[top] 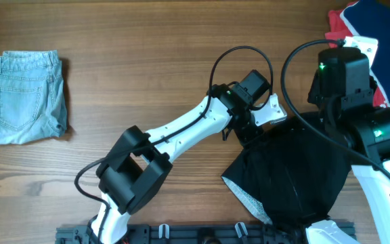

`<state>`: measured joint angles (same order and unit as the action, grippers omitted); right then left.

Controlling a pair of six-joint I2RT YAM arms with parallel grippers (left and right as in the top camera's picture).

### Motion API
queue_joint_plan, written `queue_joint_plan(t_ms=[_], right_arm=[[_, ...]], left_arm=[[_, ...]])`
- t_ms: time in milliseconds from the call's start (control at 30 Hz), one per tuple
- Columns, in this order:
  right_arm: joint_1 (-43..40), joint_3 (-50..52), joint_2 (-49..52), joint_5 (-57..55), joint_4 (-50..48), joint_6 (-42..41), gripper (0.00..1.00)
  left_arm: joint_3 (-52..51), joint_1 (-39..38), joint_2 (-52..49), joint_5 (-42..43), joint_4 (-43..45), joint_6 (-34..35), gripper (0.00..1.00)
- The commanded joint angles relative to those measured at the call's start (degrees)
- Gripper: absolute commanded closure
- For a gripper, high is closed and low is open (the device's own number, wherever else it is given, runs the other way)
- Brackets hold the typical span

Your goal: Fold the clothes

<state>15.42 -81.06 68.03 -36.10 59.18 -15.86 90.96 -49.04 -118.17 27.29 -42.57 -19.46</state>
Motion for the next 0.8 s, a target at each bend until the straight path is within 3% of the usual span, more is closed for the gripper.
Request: queue_joint_plan(t_ms=[0, 200, 267, 433, 467, 500, 767], right_arm=[[-0.28, -0.81, -0.26, -1.38, 0.02, -1.11, 0.96], [-0.28, -0.81, -0.44, -1.38, 0.31, -1.31, 0.96], [-0.28, -0.81, -0.44, -1.40, 0.20, -1.31, 0.96], [-0.28, -0.81, -0.52, -1.38, 0.26, -1.29, 0.96], [-0.28, -0.81, -0.52, -1.38, 0.24, -1.31, 0.96], [-0.28, -0.81, -0.52, -1.38, 0.26, -1.31, 0.96], [-0.28, -0.81, -0.55, -1.38, 0.76, -1.46, 0.96]], left_arm=[[0.02, -0.63, -2.78, -0.11, -0.28, -1.33, 0.27], [0.00, -2.29, -4.59, -0.11, -0.44, -1.36, 0.28], [0.00, -2.93, -4.59, -0.11, -0.68, -1.36, 0.34], [0.00, -3.96, -4.59, -0.11, -2.54, -1.33, 0.62], [0.02, -4.00, -4.59, -0.11, -2.97, -1.33, 0.74], [0.02, -4.00, -4.59, -0.11, -3.43, -1.33, 0.95], [0.02, -2.23, 0.42, -3.45, -12.09, 2.29, 0.96]])
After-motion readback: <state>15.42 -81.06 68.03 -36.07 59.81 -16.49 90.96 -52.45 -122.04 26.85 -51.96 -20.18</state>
